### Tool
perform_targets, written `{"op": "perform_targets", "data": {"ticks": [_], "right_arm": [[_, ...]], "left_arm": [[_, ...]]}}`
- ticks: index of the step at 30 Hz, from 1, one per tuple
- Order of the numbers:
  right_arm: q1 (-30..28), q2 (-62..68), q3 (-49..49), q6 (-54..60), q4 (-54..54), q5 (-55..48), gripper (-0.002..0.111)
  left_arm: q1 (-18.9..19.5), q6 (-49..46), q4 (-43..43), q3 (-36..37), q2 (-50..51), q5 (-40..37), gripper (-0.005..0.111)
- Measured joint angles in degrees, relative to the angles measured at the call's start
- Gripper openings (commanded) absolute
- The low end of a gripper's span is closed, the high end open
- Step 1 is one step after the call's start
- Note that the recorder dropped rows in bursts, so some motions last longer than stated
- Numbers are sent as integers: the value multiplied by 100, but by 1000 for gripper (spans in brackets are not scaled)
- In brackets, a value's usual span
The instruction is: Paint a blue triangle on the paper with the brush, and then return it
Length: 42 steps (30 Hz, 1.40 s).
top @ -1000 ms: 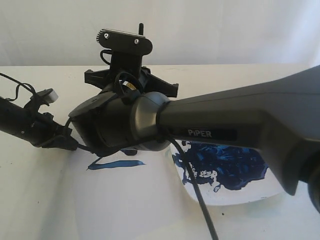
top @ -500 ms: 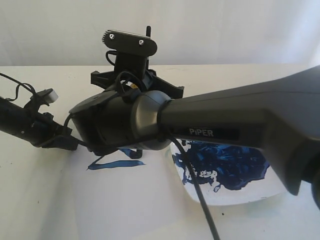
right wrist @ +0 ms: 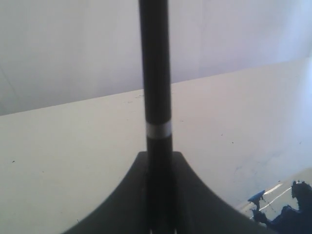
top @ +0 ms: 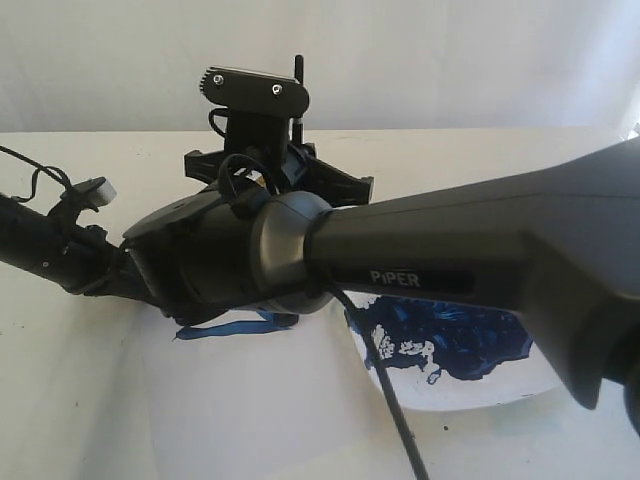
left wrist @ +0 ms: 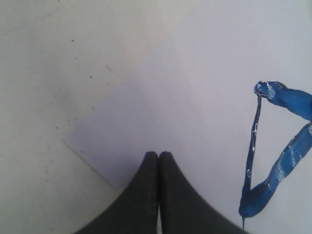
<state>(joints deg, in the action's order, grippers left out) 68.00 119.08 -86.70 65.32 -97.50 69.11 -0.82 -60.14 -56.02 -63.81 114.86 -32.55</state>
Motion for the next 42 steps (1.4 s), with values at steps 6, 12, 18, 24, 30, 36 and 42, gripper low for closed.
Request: {"op": "perform_targets", "data": {"ticks": [6,12,18,24,30,36,42], "right_arm": [[58,-10,0,36,-5,25,0],[110,-125,0,59,-28,25,0],[110,-310,0,59,-43,25,0],[110,-513,0,71,20,25,0],[110,-784,0,355,128,-221,0],[-62,-1137,0,949,153,-1548,0],[-550,-1501,0,1581,172,-3053,0]], "left_arm": [[0,0,-11,0,0,0,0],[0,0,-11,0,0,0,0],[0,0,-11,0,0,0,0],[0,0,-11,0,0,0,0],[0,0,-11,0,0,0,0],[0,0,-11,0,0,0,0],[0,0,-11,0,0,0,0]]}}
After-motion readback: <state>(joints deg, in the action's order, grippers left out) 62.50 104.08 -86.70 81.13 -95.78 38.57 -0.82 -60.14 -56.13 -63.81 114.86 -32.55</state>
